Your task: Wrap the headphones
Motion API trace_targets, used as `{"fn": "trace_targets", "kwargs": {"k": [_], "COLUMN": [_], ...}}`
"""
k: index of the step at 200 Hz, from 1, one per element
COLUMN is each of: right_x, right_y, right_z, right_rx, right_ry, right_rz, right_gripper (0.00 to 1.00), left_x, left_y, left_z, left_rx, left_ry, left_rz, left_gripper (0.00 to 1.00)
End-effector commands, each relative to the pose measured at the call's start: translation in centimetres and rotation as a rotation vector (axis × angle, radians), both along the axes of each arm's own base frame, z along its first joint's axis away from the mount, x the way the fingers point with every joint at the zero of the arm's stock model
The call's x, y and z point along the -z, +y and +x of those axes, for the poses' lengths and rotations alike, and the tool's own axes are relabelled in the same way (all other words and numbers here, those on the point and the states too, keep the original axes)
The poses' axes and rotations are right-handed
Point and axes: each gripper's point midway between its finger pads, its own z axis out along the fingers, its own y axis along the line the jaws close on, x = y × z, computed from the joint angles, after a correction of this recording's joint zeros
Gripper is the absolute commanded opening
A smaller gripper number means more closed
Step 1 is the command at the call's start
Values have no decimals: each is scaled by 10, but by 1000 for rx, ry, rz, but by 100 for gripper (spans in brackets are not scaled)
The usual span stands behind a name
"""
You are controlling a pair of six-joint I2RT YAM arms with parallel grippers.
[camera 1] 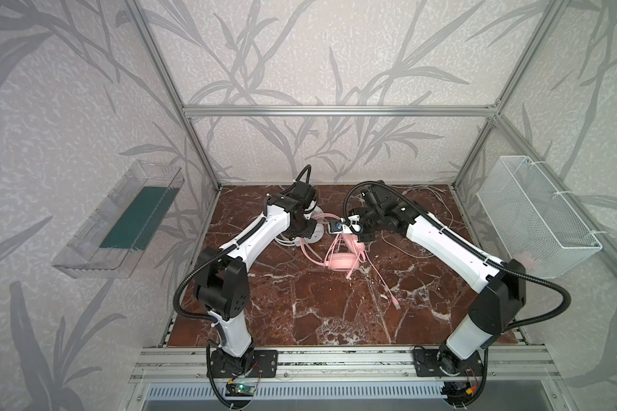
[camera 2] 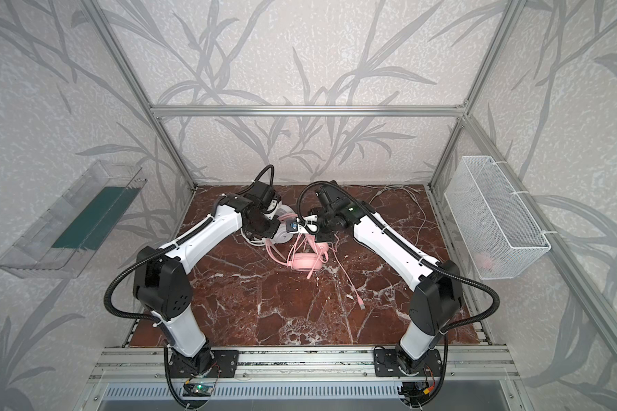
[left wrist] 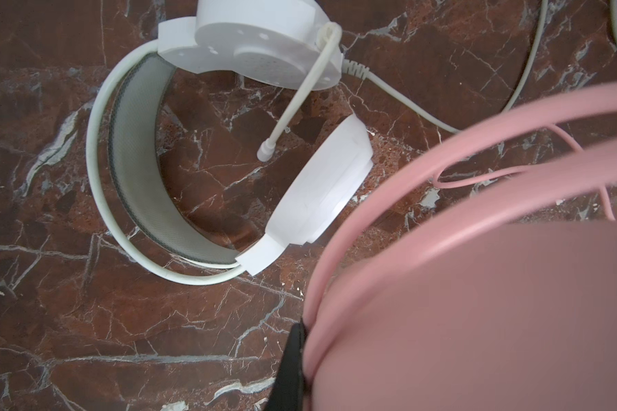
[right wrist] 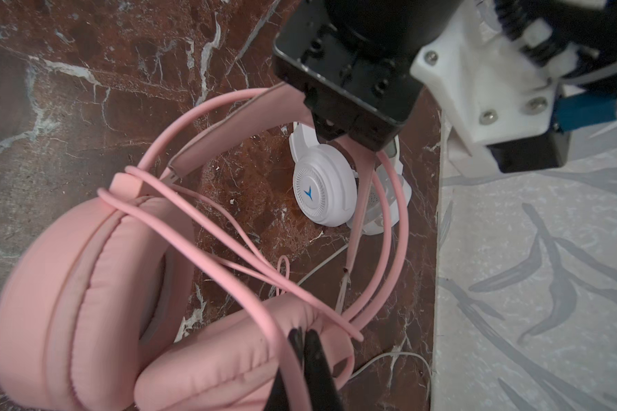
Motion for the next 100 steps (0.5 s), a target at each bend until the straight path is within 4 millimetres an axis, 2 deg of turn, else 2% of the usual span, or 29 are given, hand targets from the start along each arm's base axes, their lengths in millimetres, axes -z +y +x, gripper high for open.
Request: {"fn": "trace_targets", "kwargs": {"k": [1,100], "right_x": [-17,-1], "right_y": [6,-4], "right_z": [14,44], "right_rx": [11,133], "right_ry": [-16,129], "right_rz": [59,136], "right_gripper": [3,12], "left_x": [-12,-11], "left_y": [-11,-15], "left_z": [-11,-22], "left_rx": [80,120], "left_ry": [1,19], "left_rz": [-40,-60], "left_gripper": [0,0]}}
